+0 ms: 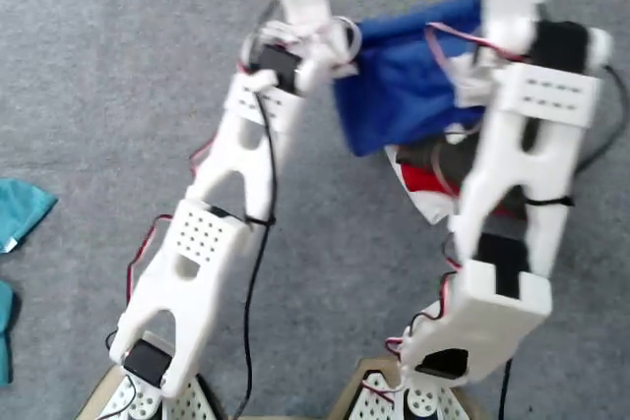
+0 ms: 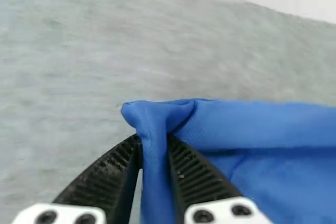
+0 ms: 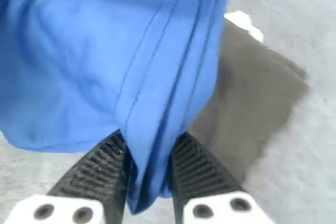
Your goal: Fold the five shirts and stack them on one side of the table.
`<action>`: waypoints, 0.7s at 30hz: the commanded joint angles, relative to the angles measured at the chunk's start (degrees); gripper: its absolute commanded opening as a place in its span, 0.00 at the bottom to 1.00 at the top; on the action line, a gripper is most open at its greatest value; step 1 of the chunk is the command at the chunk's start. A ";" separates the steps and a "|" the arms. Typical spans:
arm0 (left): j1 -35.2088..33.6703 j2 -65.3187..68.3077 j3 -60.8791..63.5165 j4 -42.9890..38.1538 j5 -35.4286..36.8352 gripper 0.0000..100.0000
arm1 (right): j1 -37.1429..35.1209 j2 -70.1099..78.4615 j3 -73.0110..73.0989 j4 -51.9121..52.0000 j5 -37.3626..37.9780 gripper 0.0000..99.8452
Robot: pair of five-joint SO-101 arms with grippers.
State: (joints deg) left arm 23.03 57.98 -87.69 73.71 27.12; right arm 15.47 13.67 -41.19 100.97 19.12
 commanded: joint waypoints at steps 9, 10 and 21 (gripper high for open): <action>8.84 -3.08 12.00 -16.18 0.18 0.03 | 14.42 -2.77 11.82 -0.70 11.25 0.02; 8.92 -3.08 14.02 -18.11 0.26 0.03 | 14.68 -2.77 13.76 -1.67 11.34 0.02; 8.40 -3.69 18.95 -14.24 3.60 0.17 | 15.65 -3.12 26.15 -8.53 12.48 0.44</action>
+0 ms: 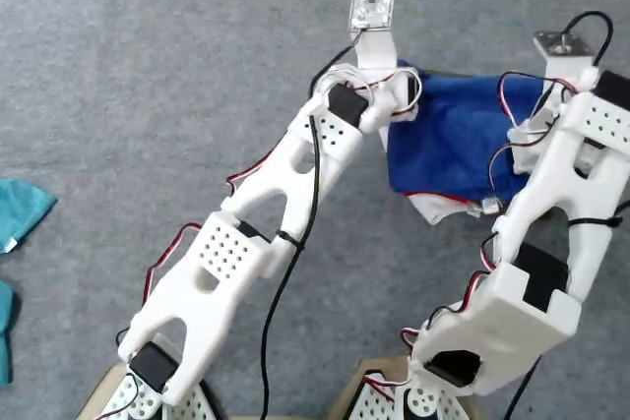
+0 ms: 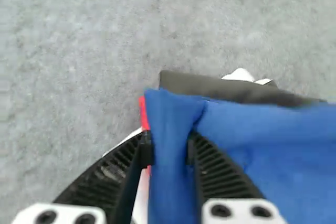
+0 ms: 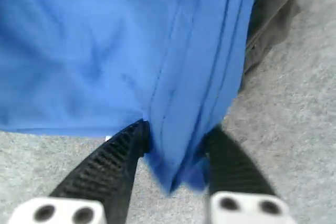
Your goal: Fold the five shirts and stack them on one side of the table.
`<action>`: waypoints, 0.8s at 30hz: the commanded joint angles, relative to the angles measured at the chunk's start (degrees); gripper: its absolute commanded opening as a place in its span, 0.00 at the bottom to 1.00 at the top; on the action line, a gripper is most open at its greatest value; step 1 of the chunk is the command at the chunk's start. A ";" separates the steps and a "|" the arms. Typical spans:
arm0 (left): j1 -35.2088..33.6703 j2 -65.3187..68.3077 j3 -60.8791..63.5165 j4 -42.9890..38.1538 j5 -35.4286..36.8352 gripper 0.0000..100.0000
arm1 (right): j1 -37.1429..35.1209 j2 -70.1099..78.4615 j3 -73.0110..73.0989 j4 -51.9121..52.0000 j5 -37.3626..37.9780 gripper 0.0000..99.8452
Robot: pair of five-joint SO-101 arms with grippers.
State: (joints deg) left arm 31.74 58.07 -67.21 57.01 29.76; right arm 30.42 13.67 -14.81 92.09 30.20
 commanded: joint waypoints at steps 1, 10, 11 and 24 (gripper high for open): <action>-0.92 -3.78 -2.86 3.78 0.97 0.17 | 0.62 -3.21 -0.48 1.23 1.58 0.47; -6.73 -3.78 -18.51 15.47 -0.62 0.17 | 0.26 -2.86 -10.33 5.89 1.05 0.32; -7.16 -3.78 -20.18 16.97 -1.58 0.17 | 0.18 -2.86 -10.86 5.89 1.05 0.26; -24.04 -3.43 -28.00 42.73 -16.79 0.17 | 1.41 8.84 -3.74 -5.98 -5.45 0.03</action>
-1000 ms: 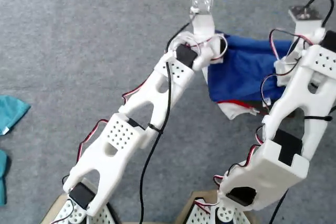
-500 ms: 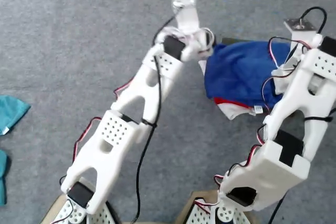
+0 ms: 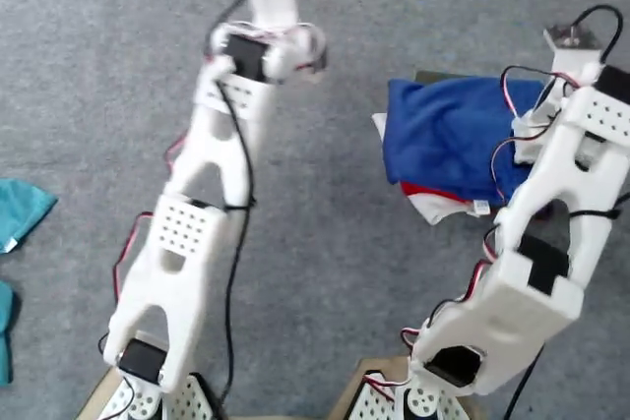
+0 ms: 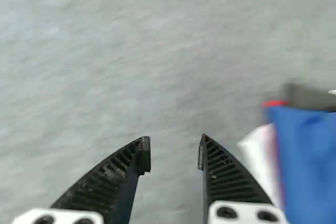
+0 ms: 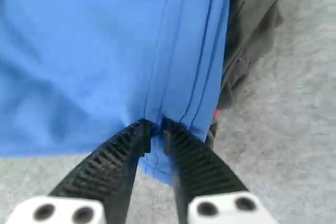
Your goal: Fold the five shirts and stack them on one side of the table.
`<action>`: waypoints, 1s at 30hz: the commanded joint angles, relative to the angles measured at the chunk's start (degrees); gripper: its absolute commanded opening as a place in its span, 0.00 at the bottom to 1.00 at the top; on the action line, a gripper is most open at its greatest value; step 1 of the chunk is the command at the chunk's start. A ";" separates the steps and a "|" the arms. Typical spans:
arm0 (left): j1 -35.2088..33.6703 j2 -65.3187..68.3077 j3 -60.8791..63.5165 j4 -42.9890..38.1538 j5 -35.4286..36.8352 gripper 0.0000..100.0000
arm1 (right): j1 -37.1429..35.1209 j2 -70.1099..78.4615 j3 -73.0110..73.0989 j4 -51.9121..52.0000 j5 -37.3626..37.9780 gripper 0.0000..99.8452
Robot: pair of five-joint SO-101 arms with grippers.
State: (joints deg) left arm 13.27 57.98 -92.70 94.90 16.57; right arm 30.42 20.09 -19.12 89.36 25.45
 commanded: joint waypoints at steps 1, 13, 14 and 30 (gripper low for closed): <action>-8.13 -3.16 -2.24 6.07 -5.10 0.17 | 1.85 4.18 0.57 -3.96 -0.70 0.03; -39.78 -19.16 1.80 6.24 -15.82 0.17 | -1.85 5.49 -16.84 8.26 -0.62 0.05; -42.51 -22.42 4.44 6.24 -17.14 0.17 | -2.81 5.14 -18.77 9.76 -0.62 0.07; -87.34 -63.30 92.44 -11.87 -37.98 0.18 | -6.51 -11.03 -28.70 11.87 -0.62 0.36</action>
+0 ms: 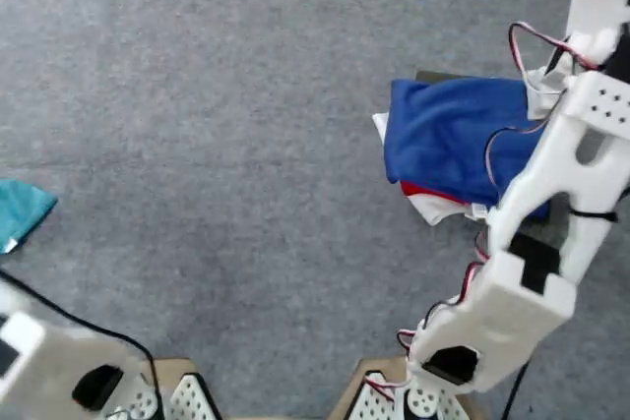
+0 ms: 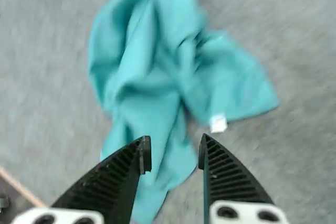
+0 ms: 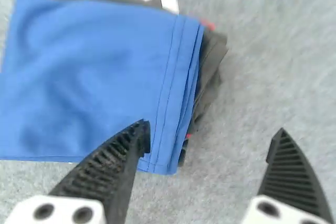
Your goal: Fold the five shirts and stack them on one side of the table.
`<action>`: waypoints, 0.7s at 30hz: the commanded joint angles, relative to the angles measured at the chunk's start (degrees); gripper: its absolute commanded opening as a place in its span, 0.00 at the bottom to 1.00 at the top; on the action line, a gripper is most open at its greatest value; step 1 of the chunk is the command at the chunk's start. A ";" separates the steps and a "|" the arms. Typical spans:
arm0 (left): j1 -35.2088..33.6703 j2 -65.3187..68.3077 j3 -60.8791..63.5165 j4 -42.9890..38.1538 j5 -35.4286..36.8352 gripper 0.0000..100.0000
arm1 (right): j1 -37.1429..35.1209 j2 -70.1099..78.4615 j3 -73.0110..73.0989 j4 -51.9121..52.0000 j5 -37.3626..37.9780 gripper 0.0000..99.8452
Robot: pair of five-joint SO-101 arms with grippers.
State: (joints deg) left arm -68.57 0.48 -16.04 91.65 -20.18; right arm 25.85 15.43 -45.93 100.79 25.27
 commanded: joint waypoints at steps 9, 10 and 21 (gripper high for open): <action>-9.63 -8.70 41.63 -31.30 -4.48 0.28 | -11.69 -22.02 14.37 0.35 -0.35 0.36; -8.57 -8.26 43.38 -33.05 -6.42 0.28 | -12.92 -23.52 15.96 0.26 -0.35 0.36; -1.19 -8.53 42.07 -31.03 -10.55 0.02 | -17.85 -36.53 25.63 0.35 -0.44 0.36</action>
State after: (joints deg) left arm -71.38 -5.05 30.73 55.60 -30.20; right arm 8.44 -17.63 -21.49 100.97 25.36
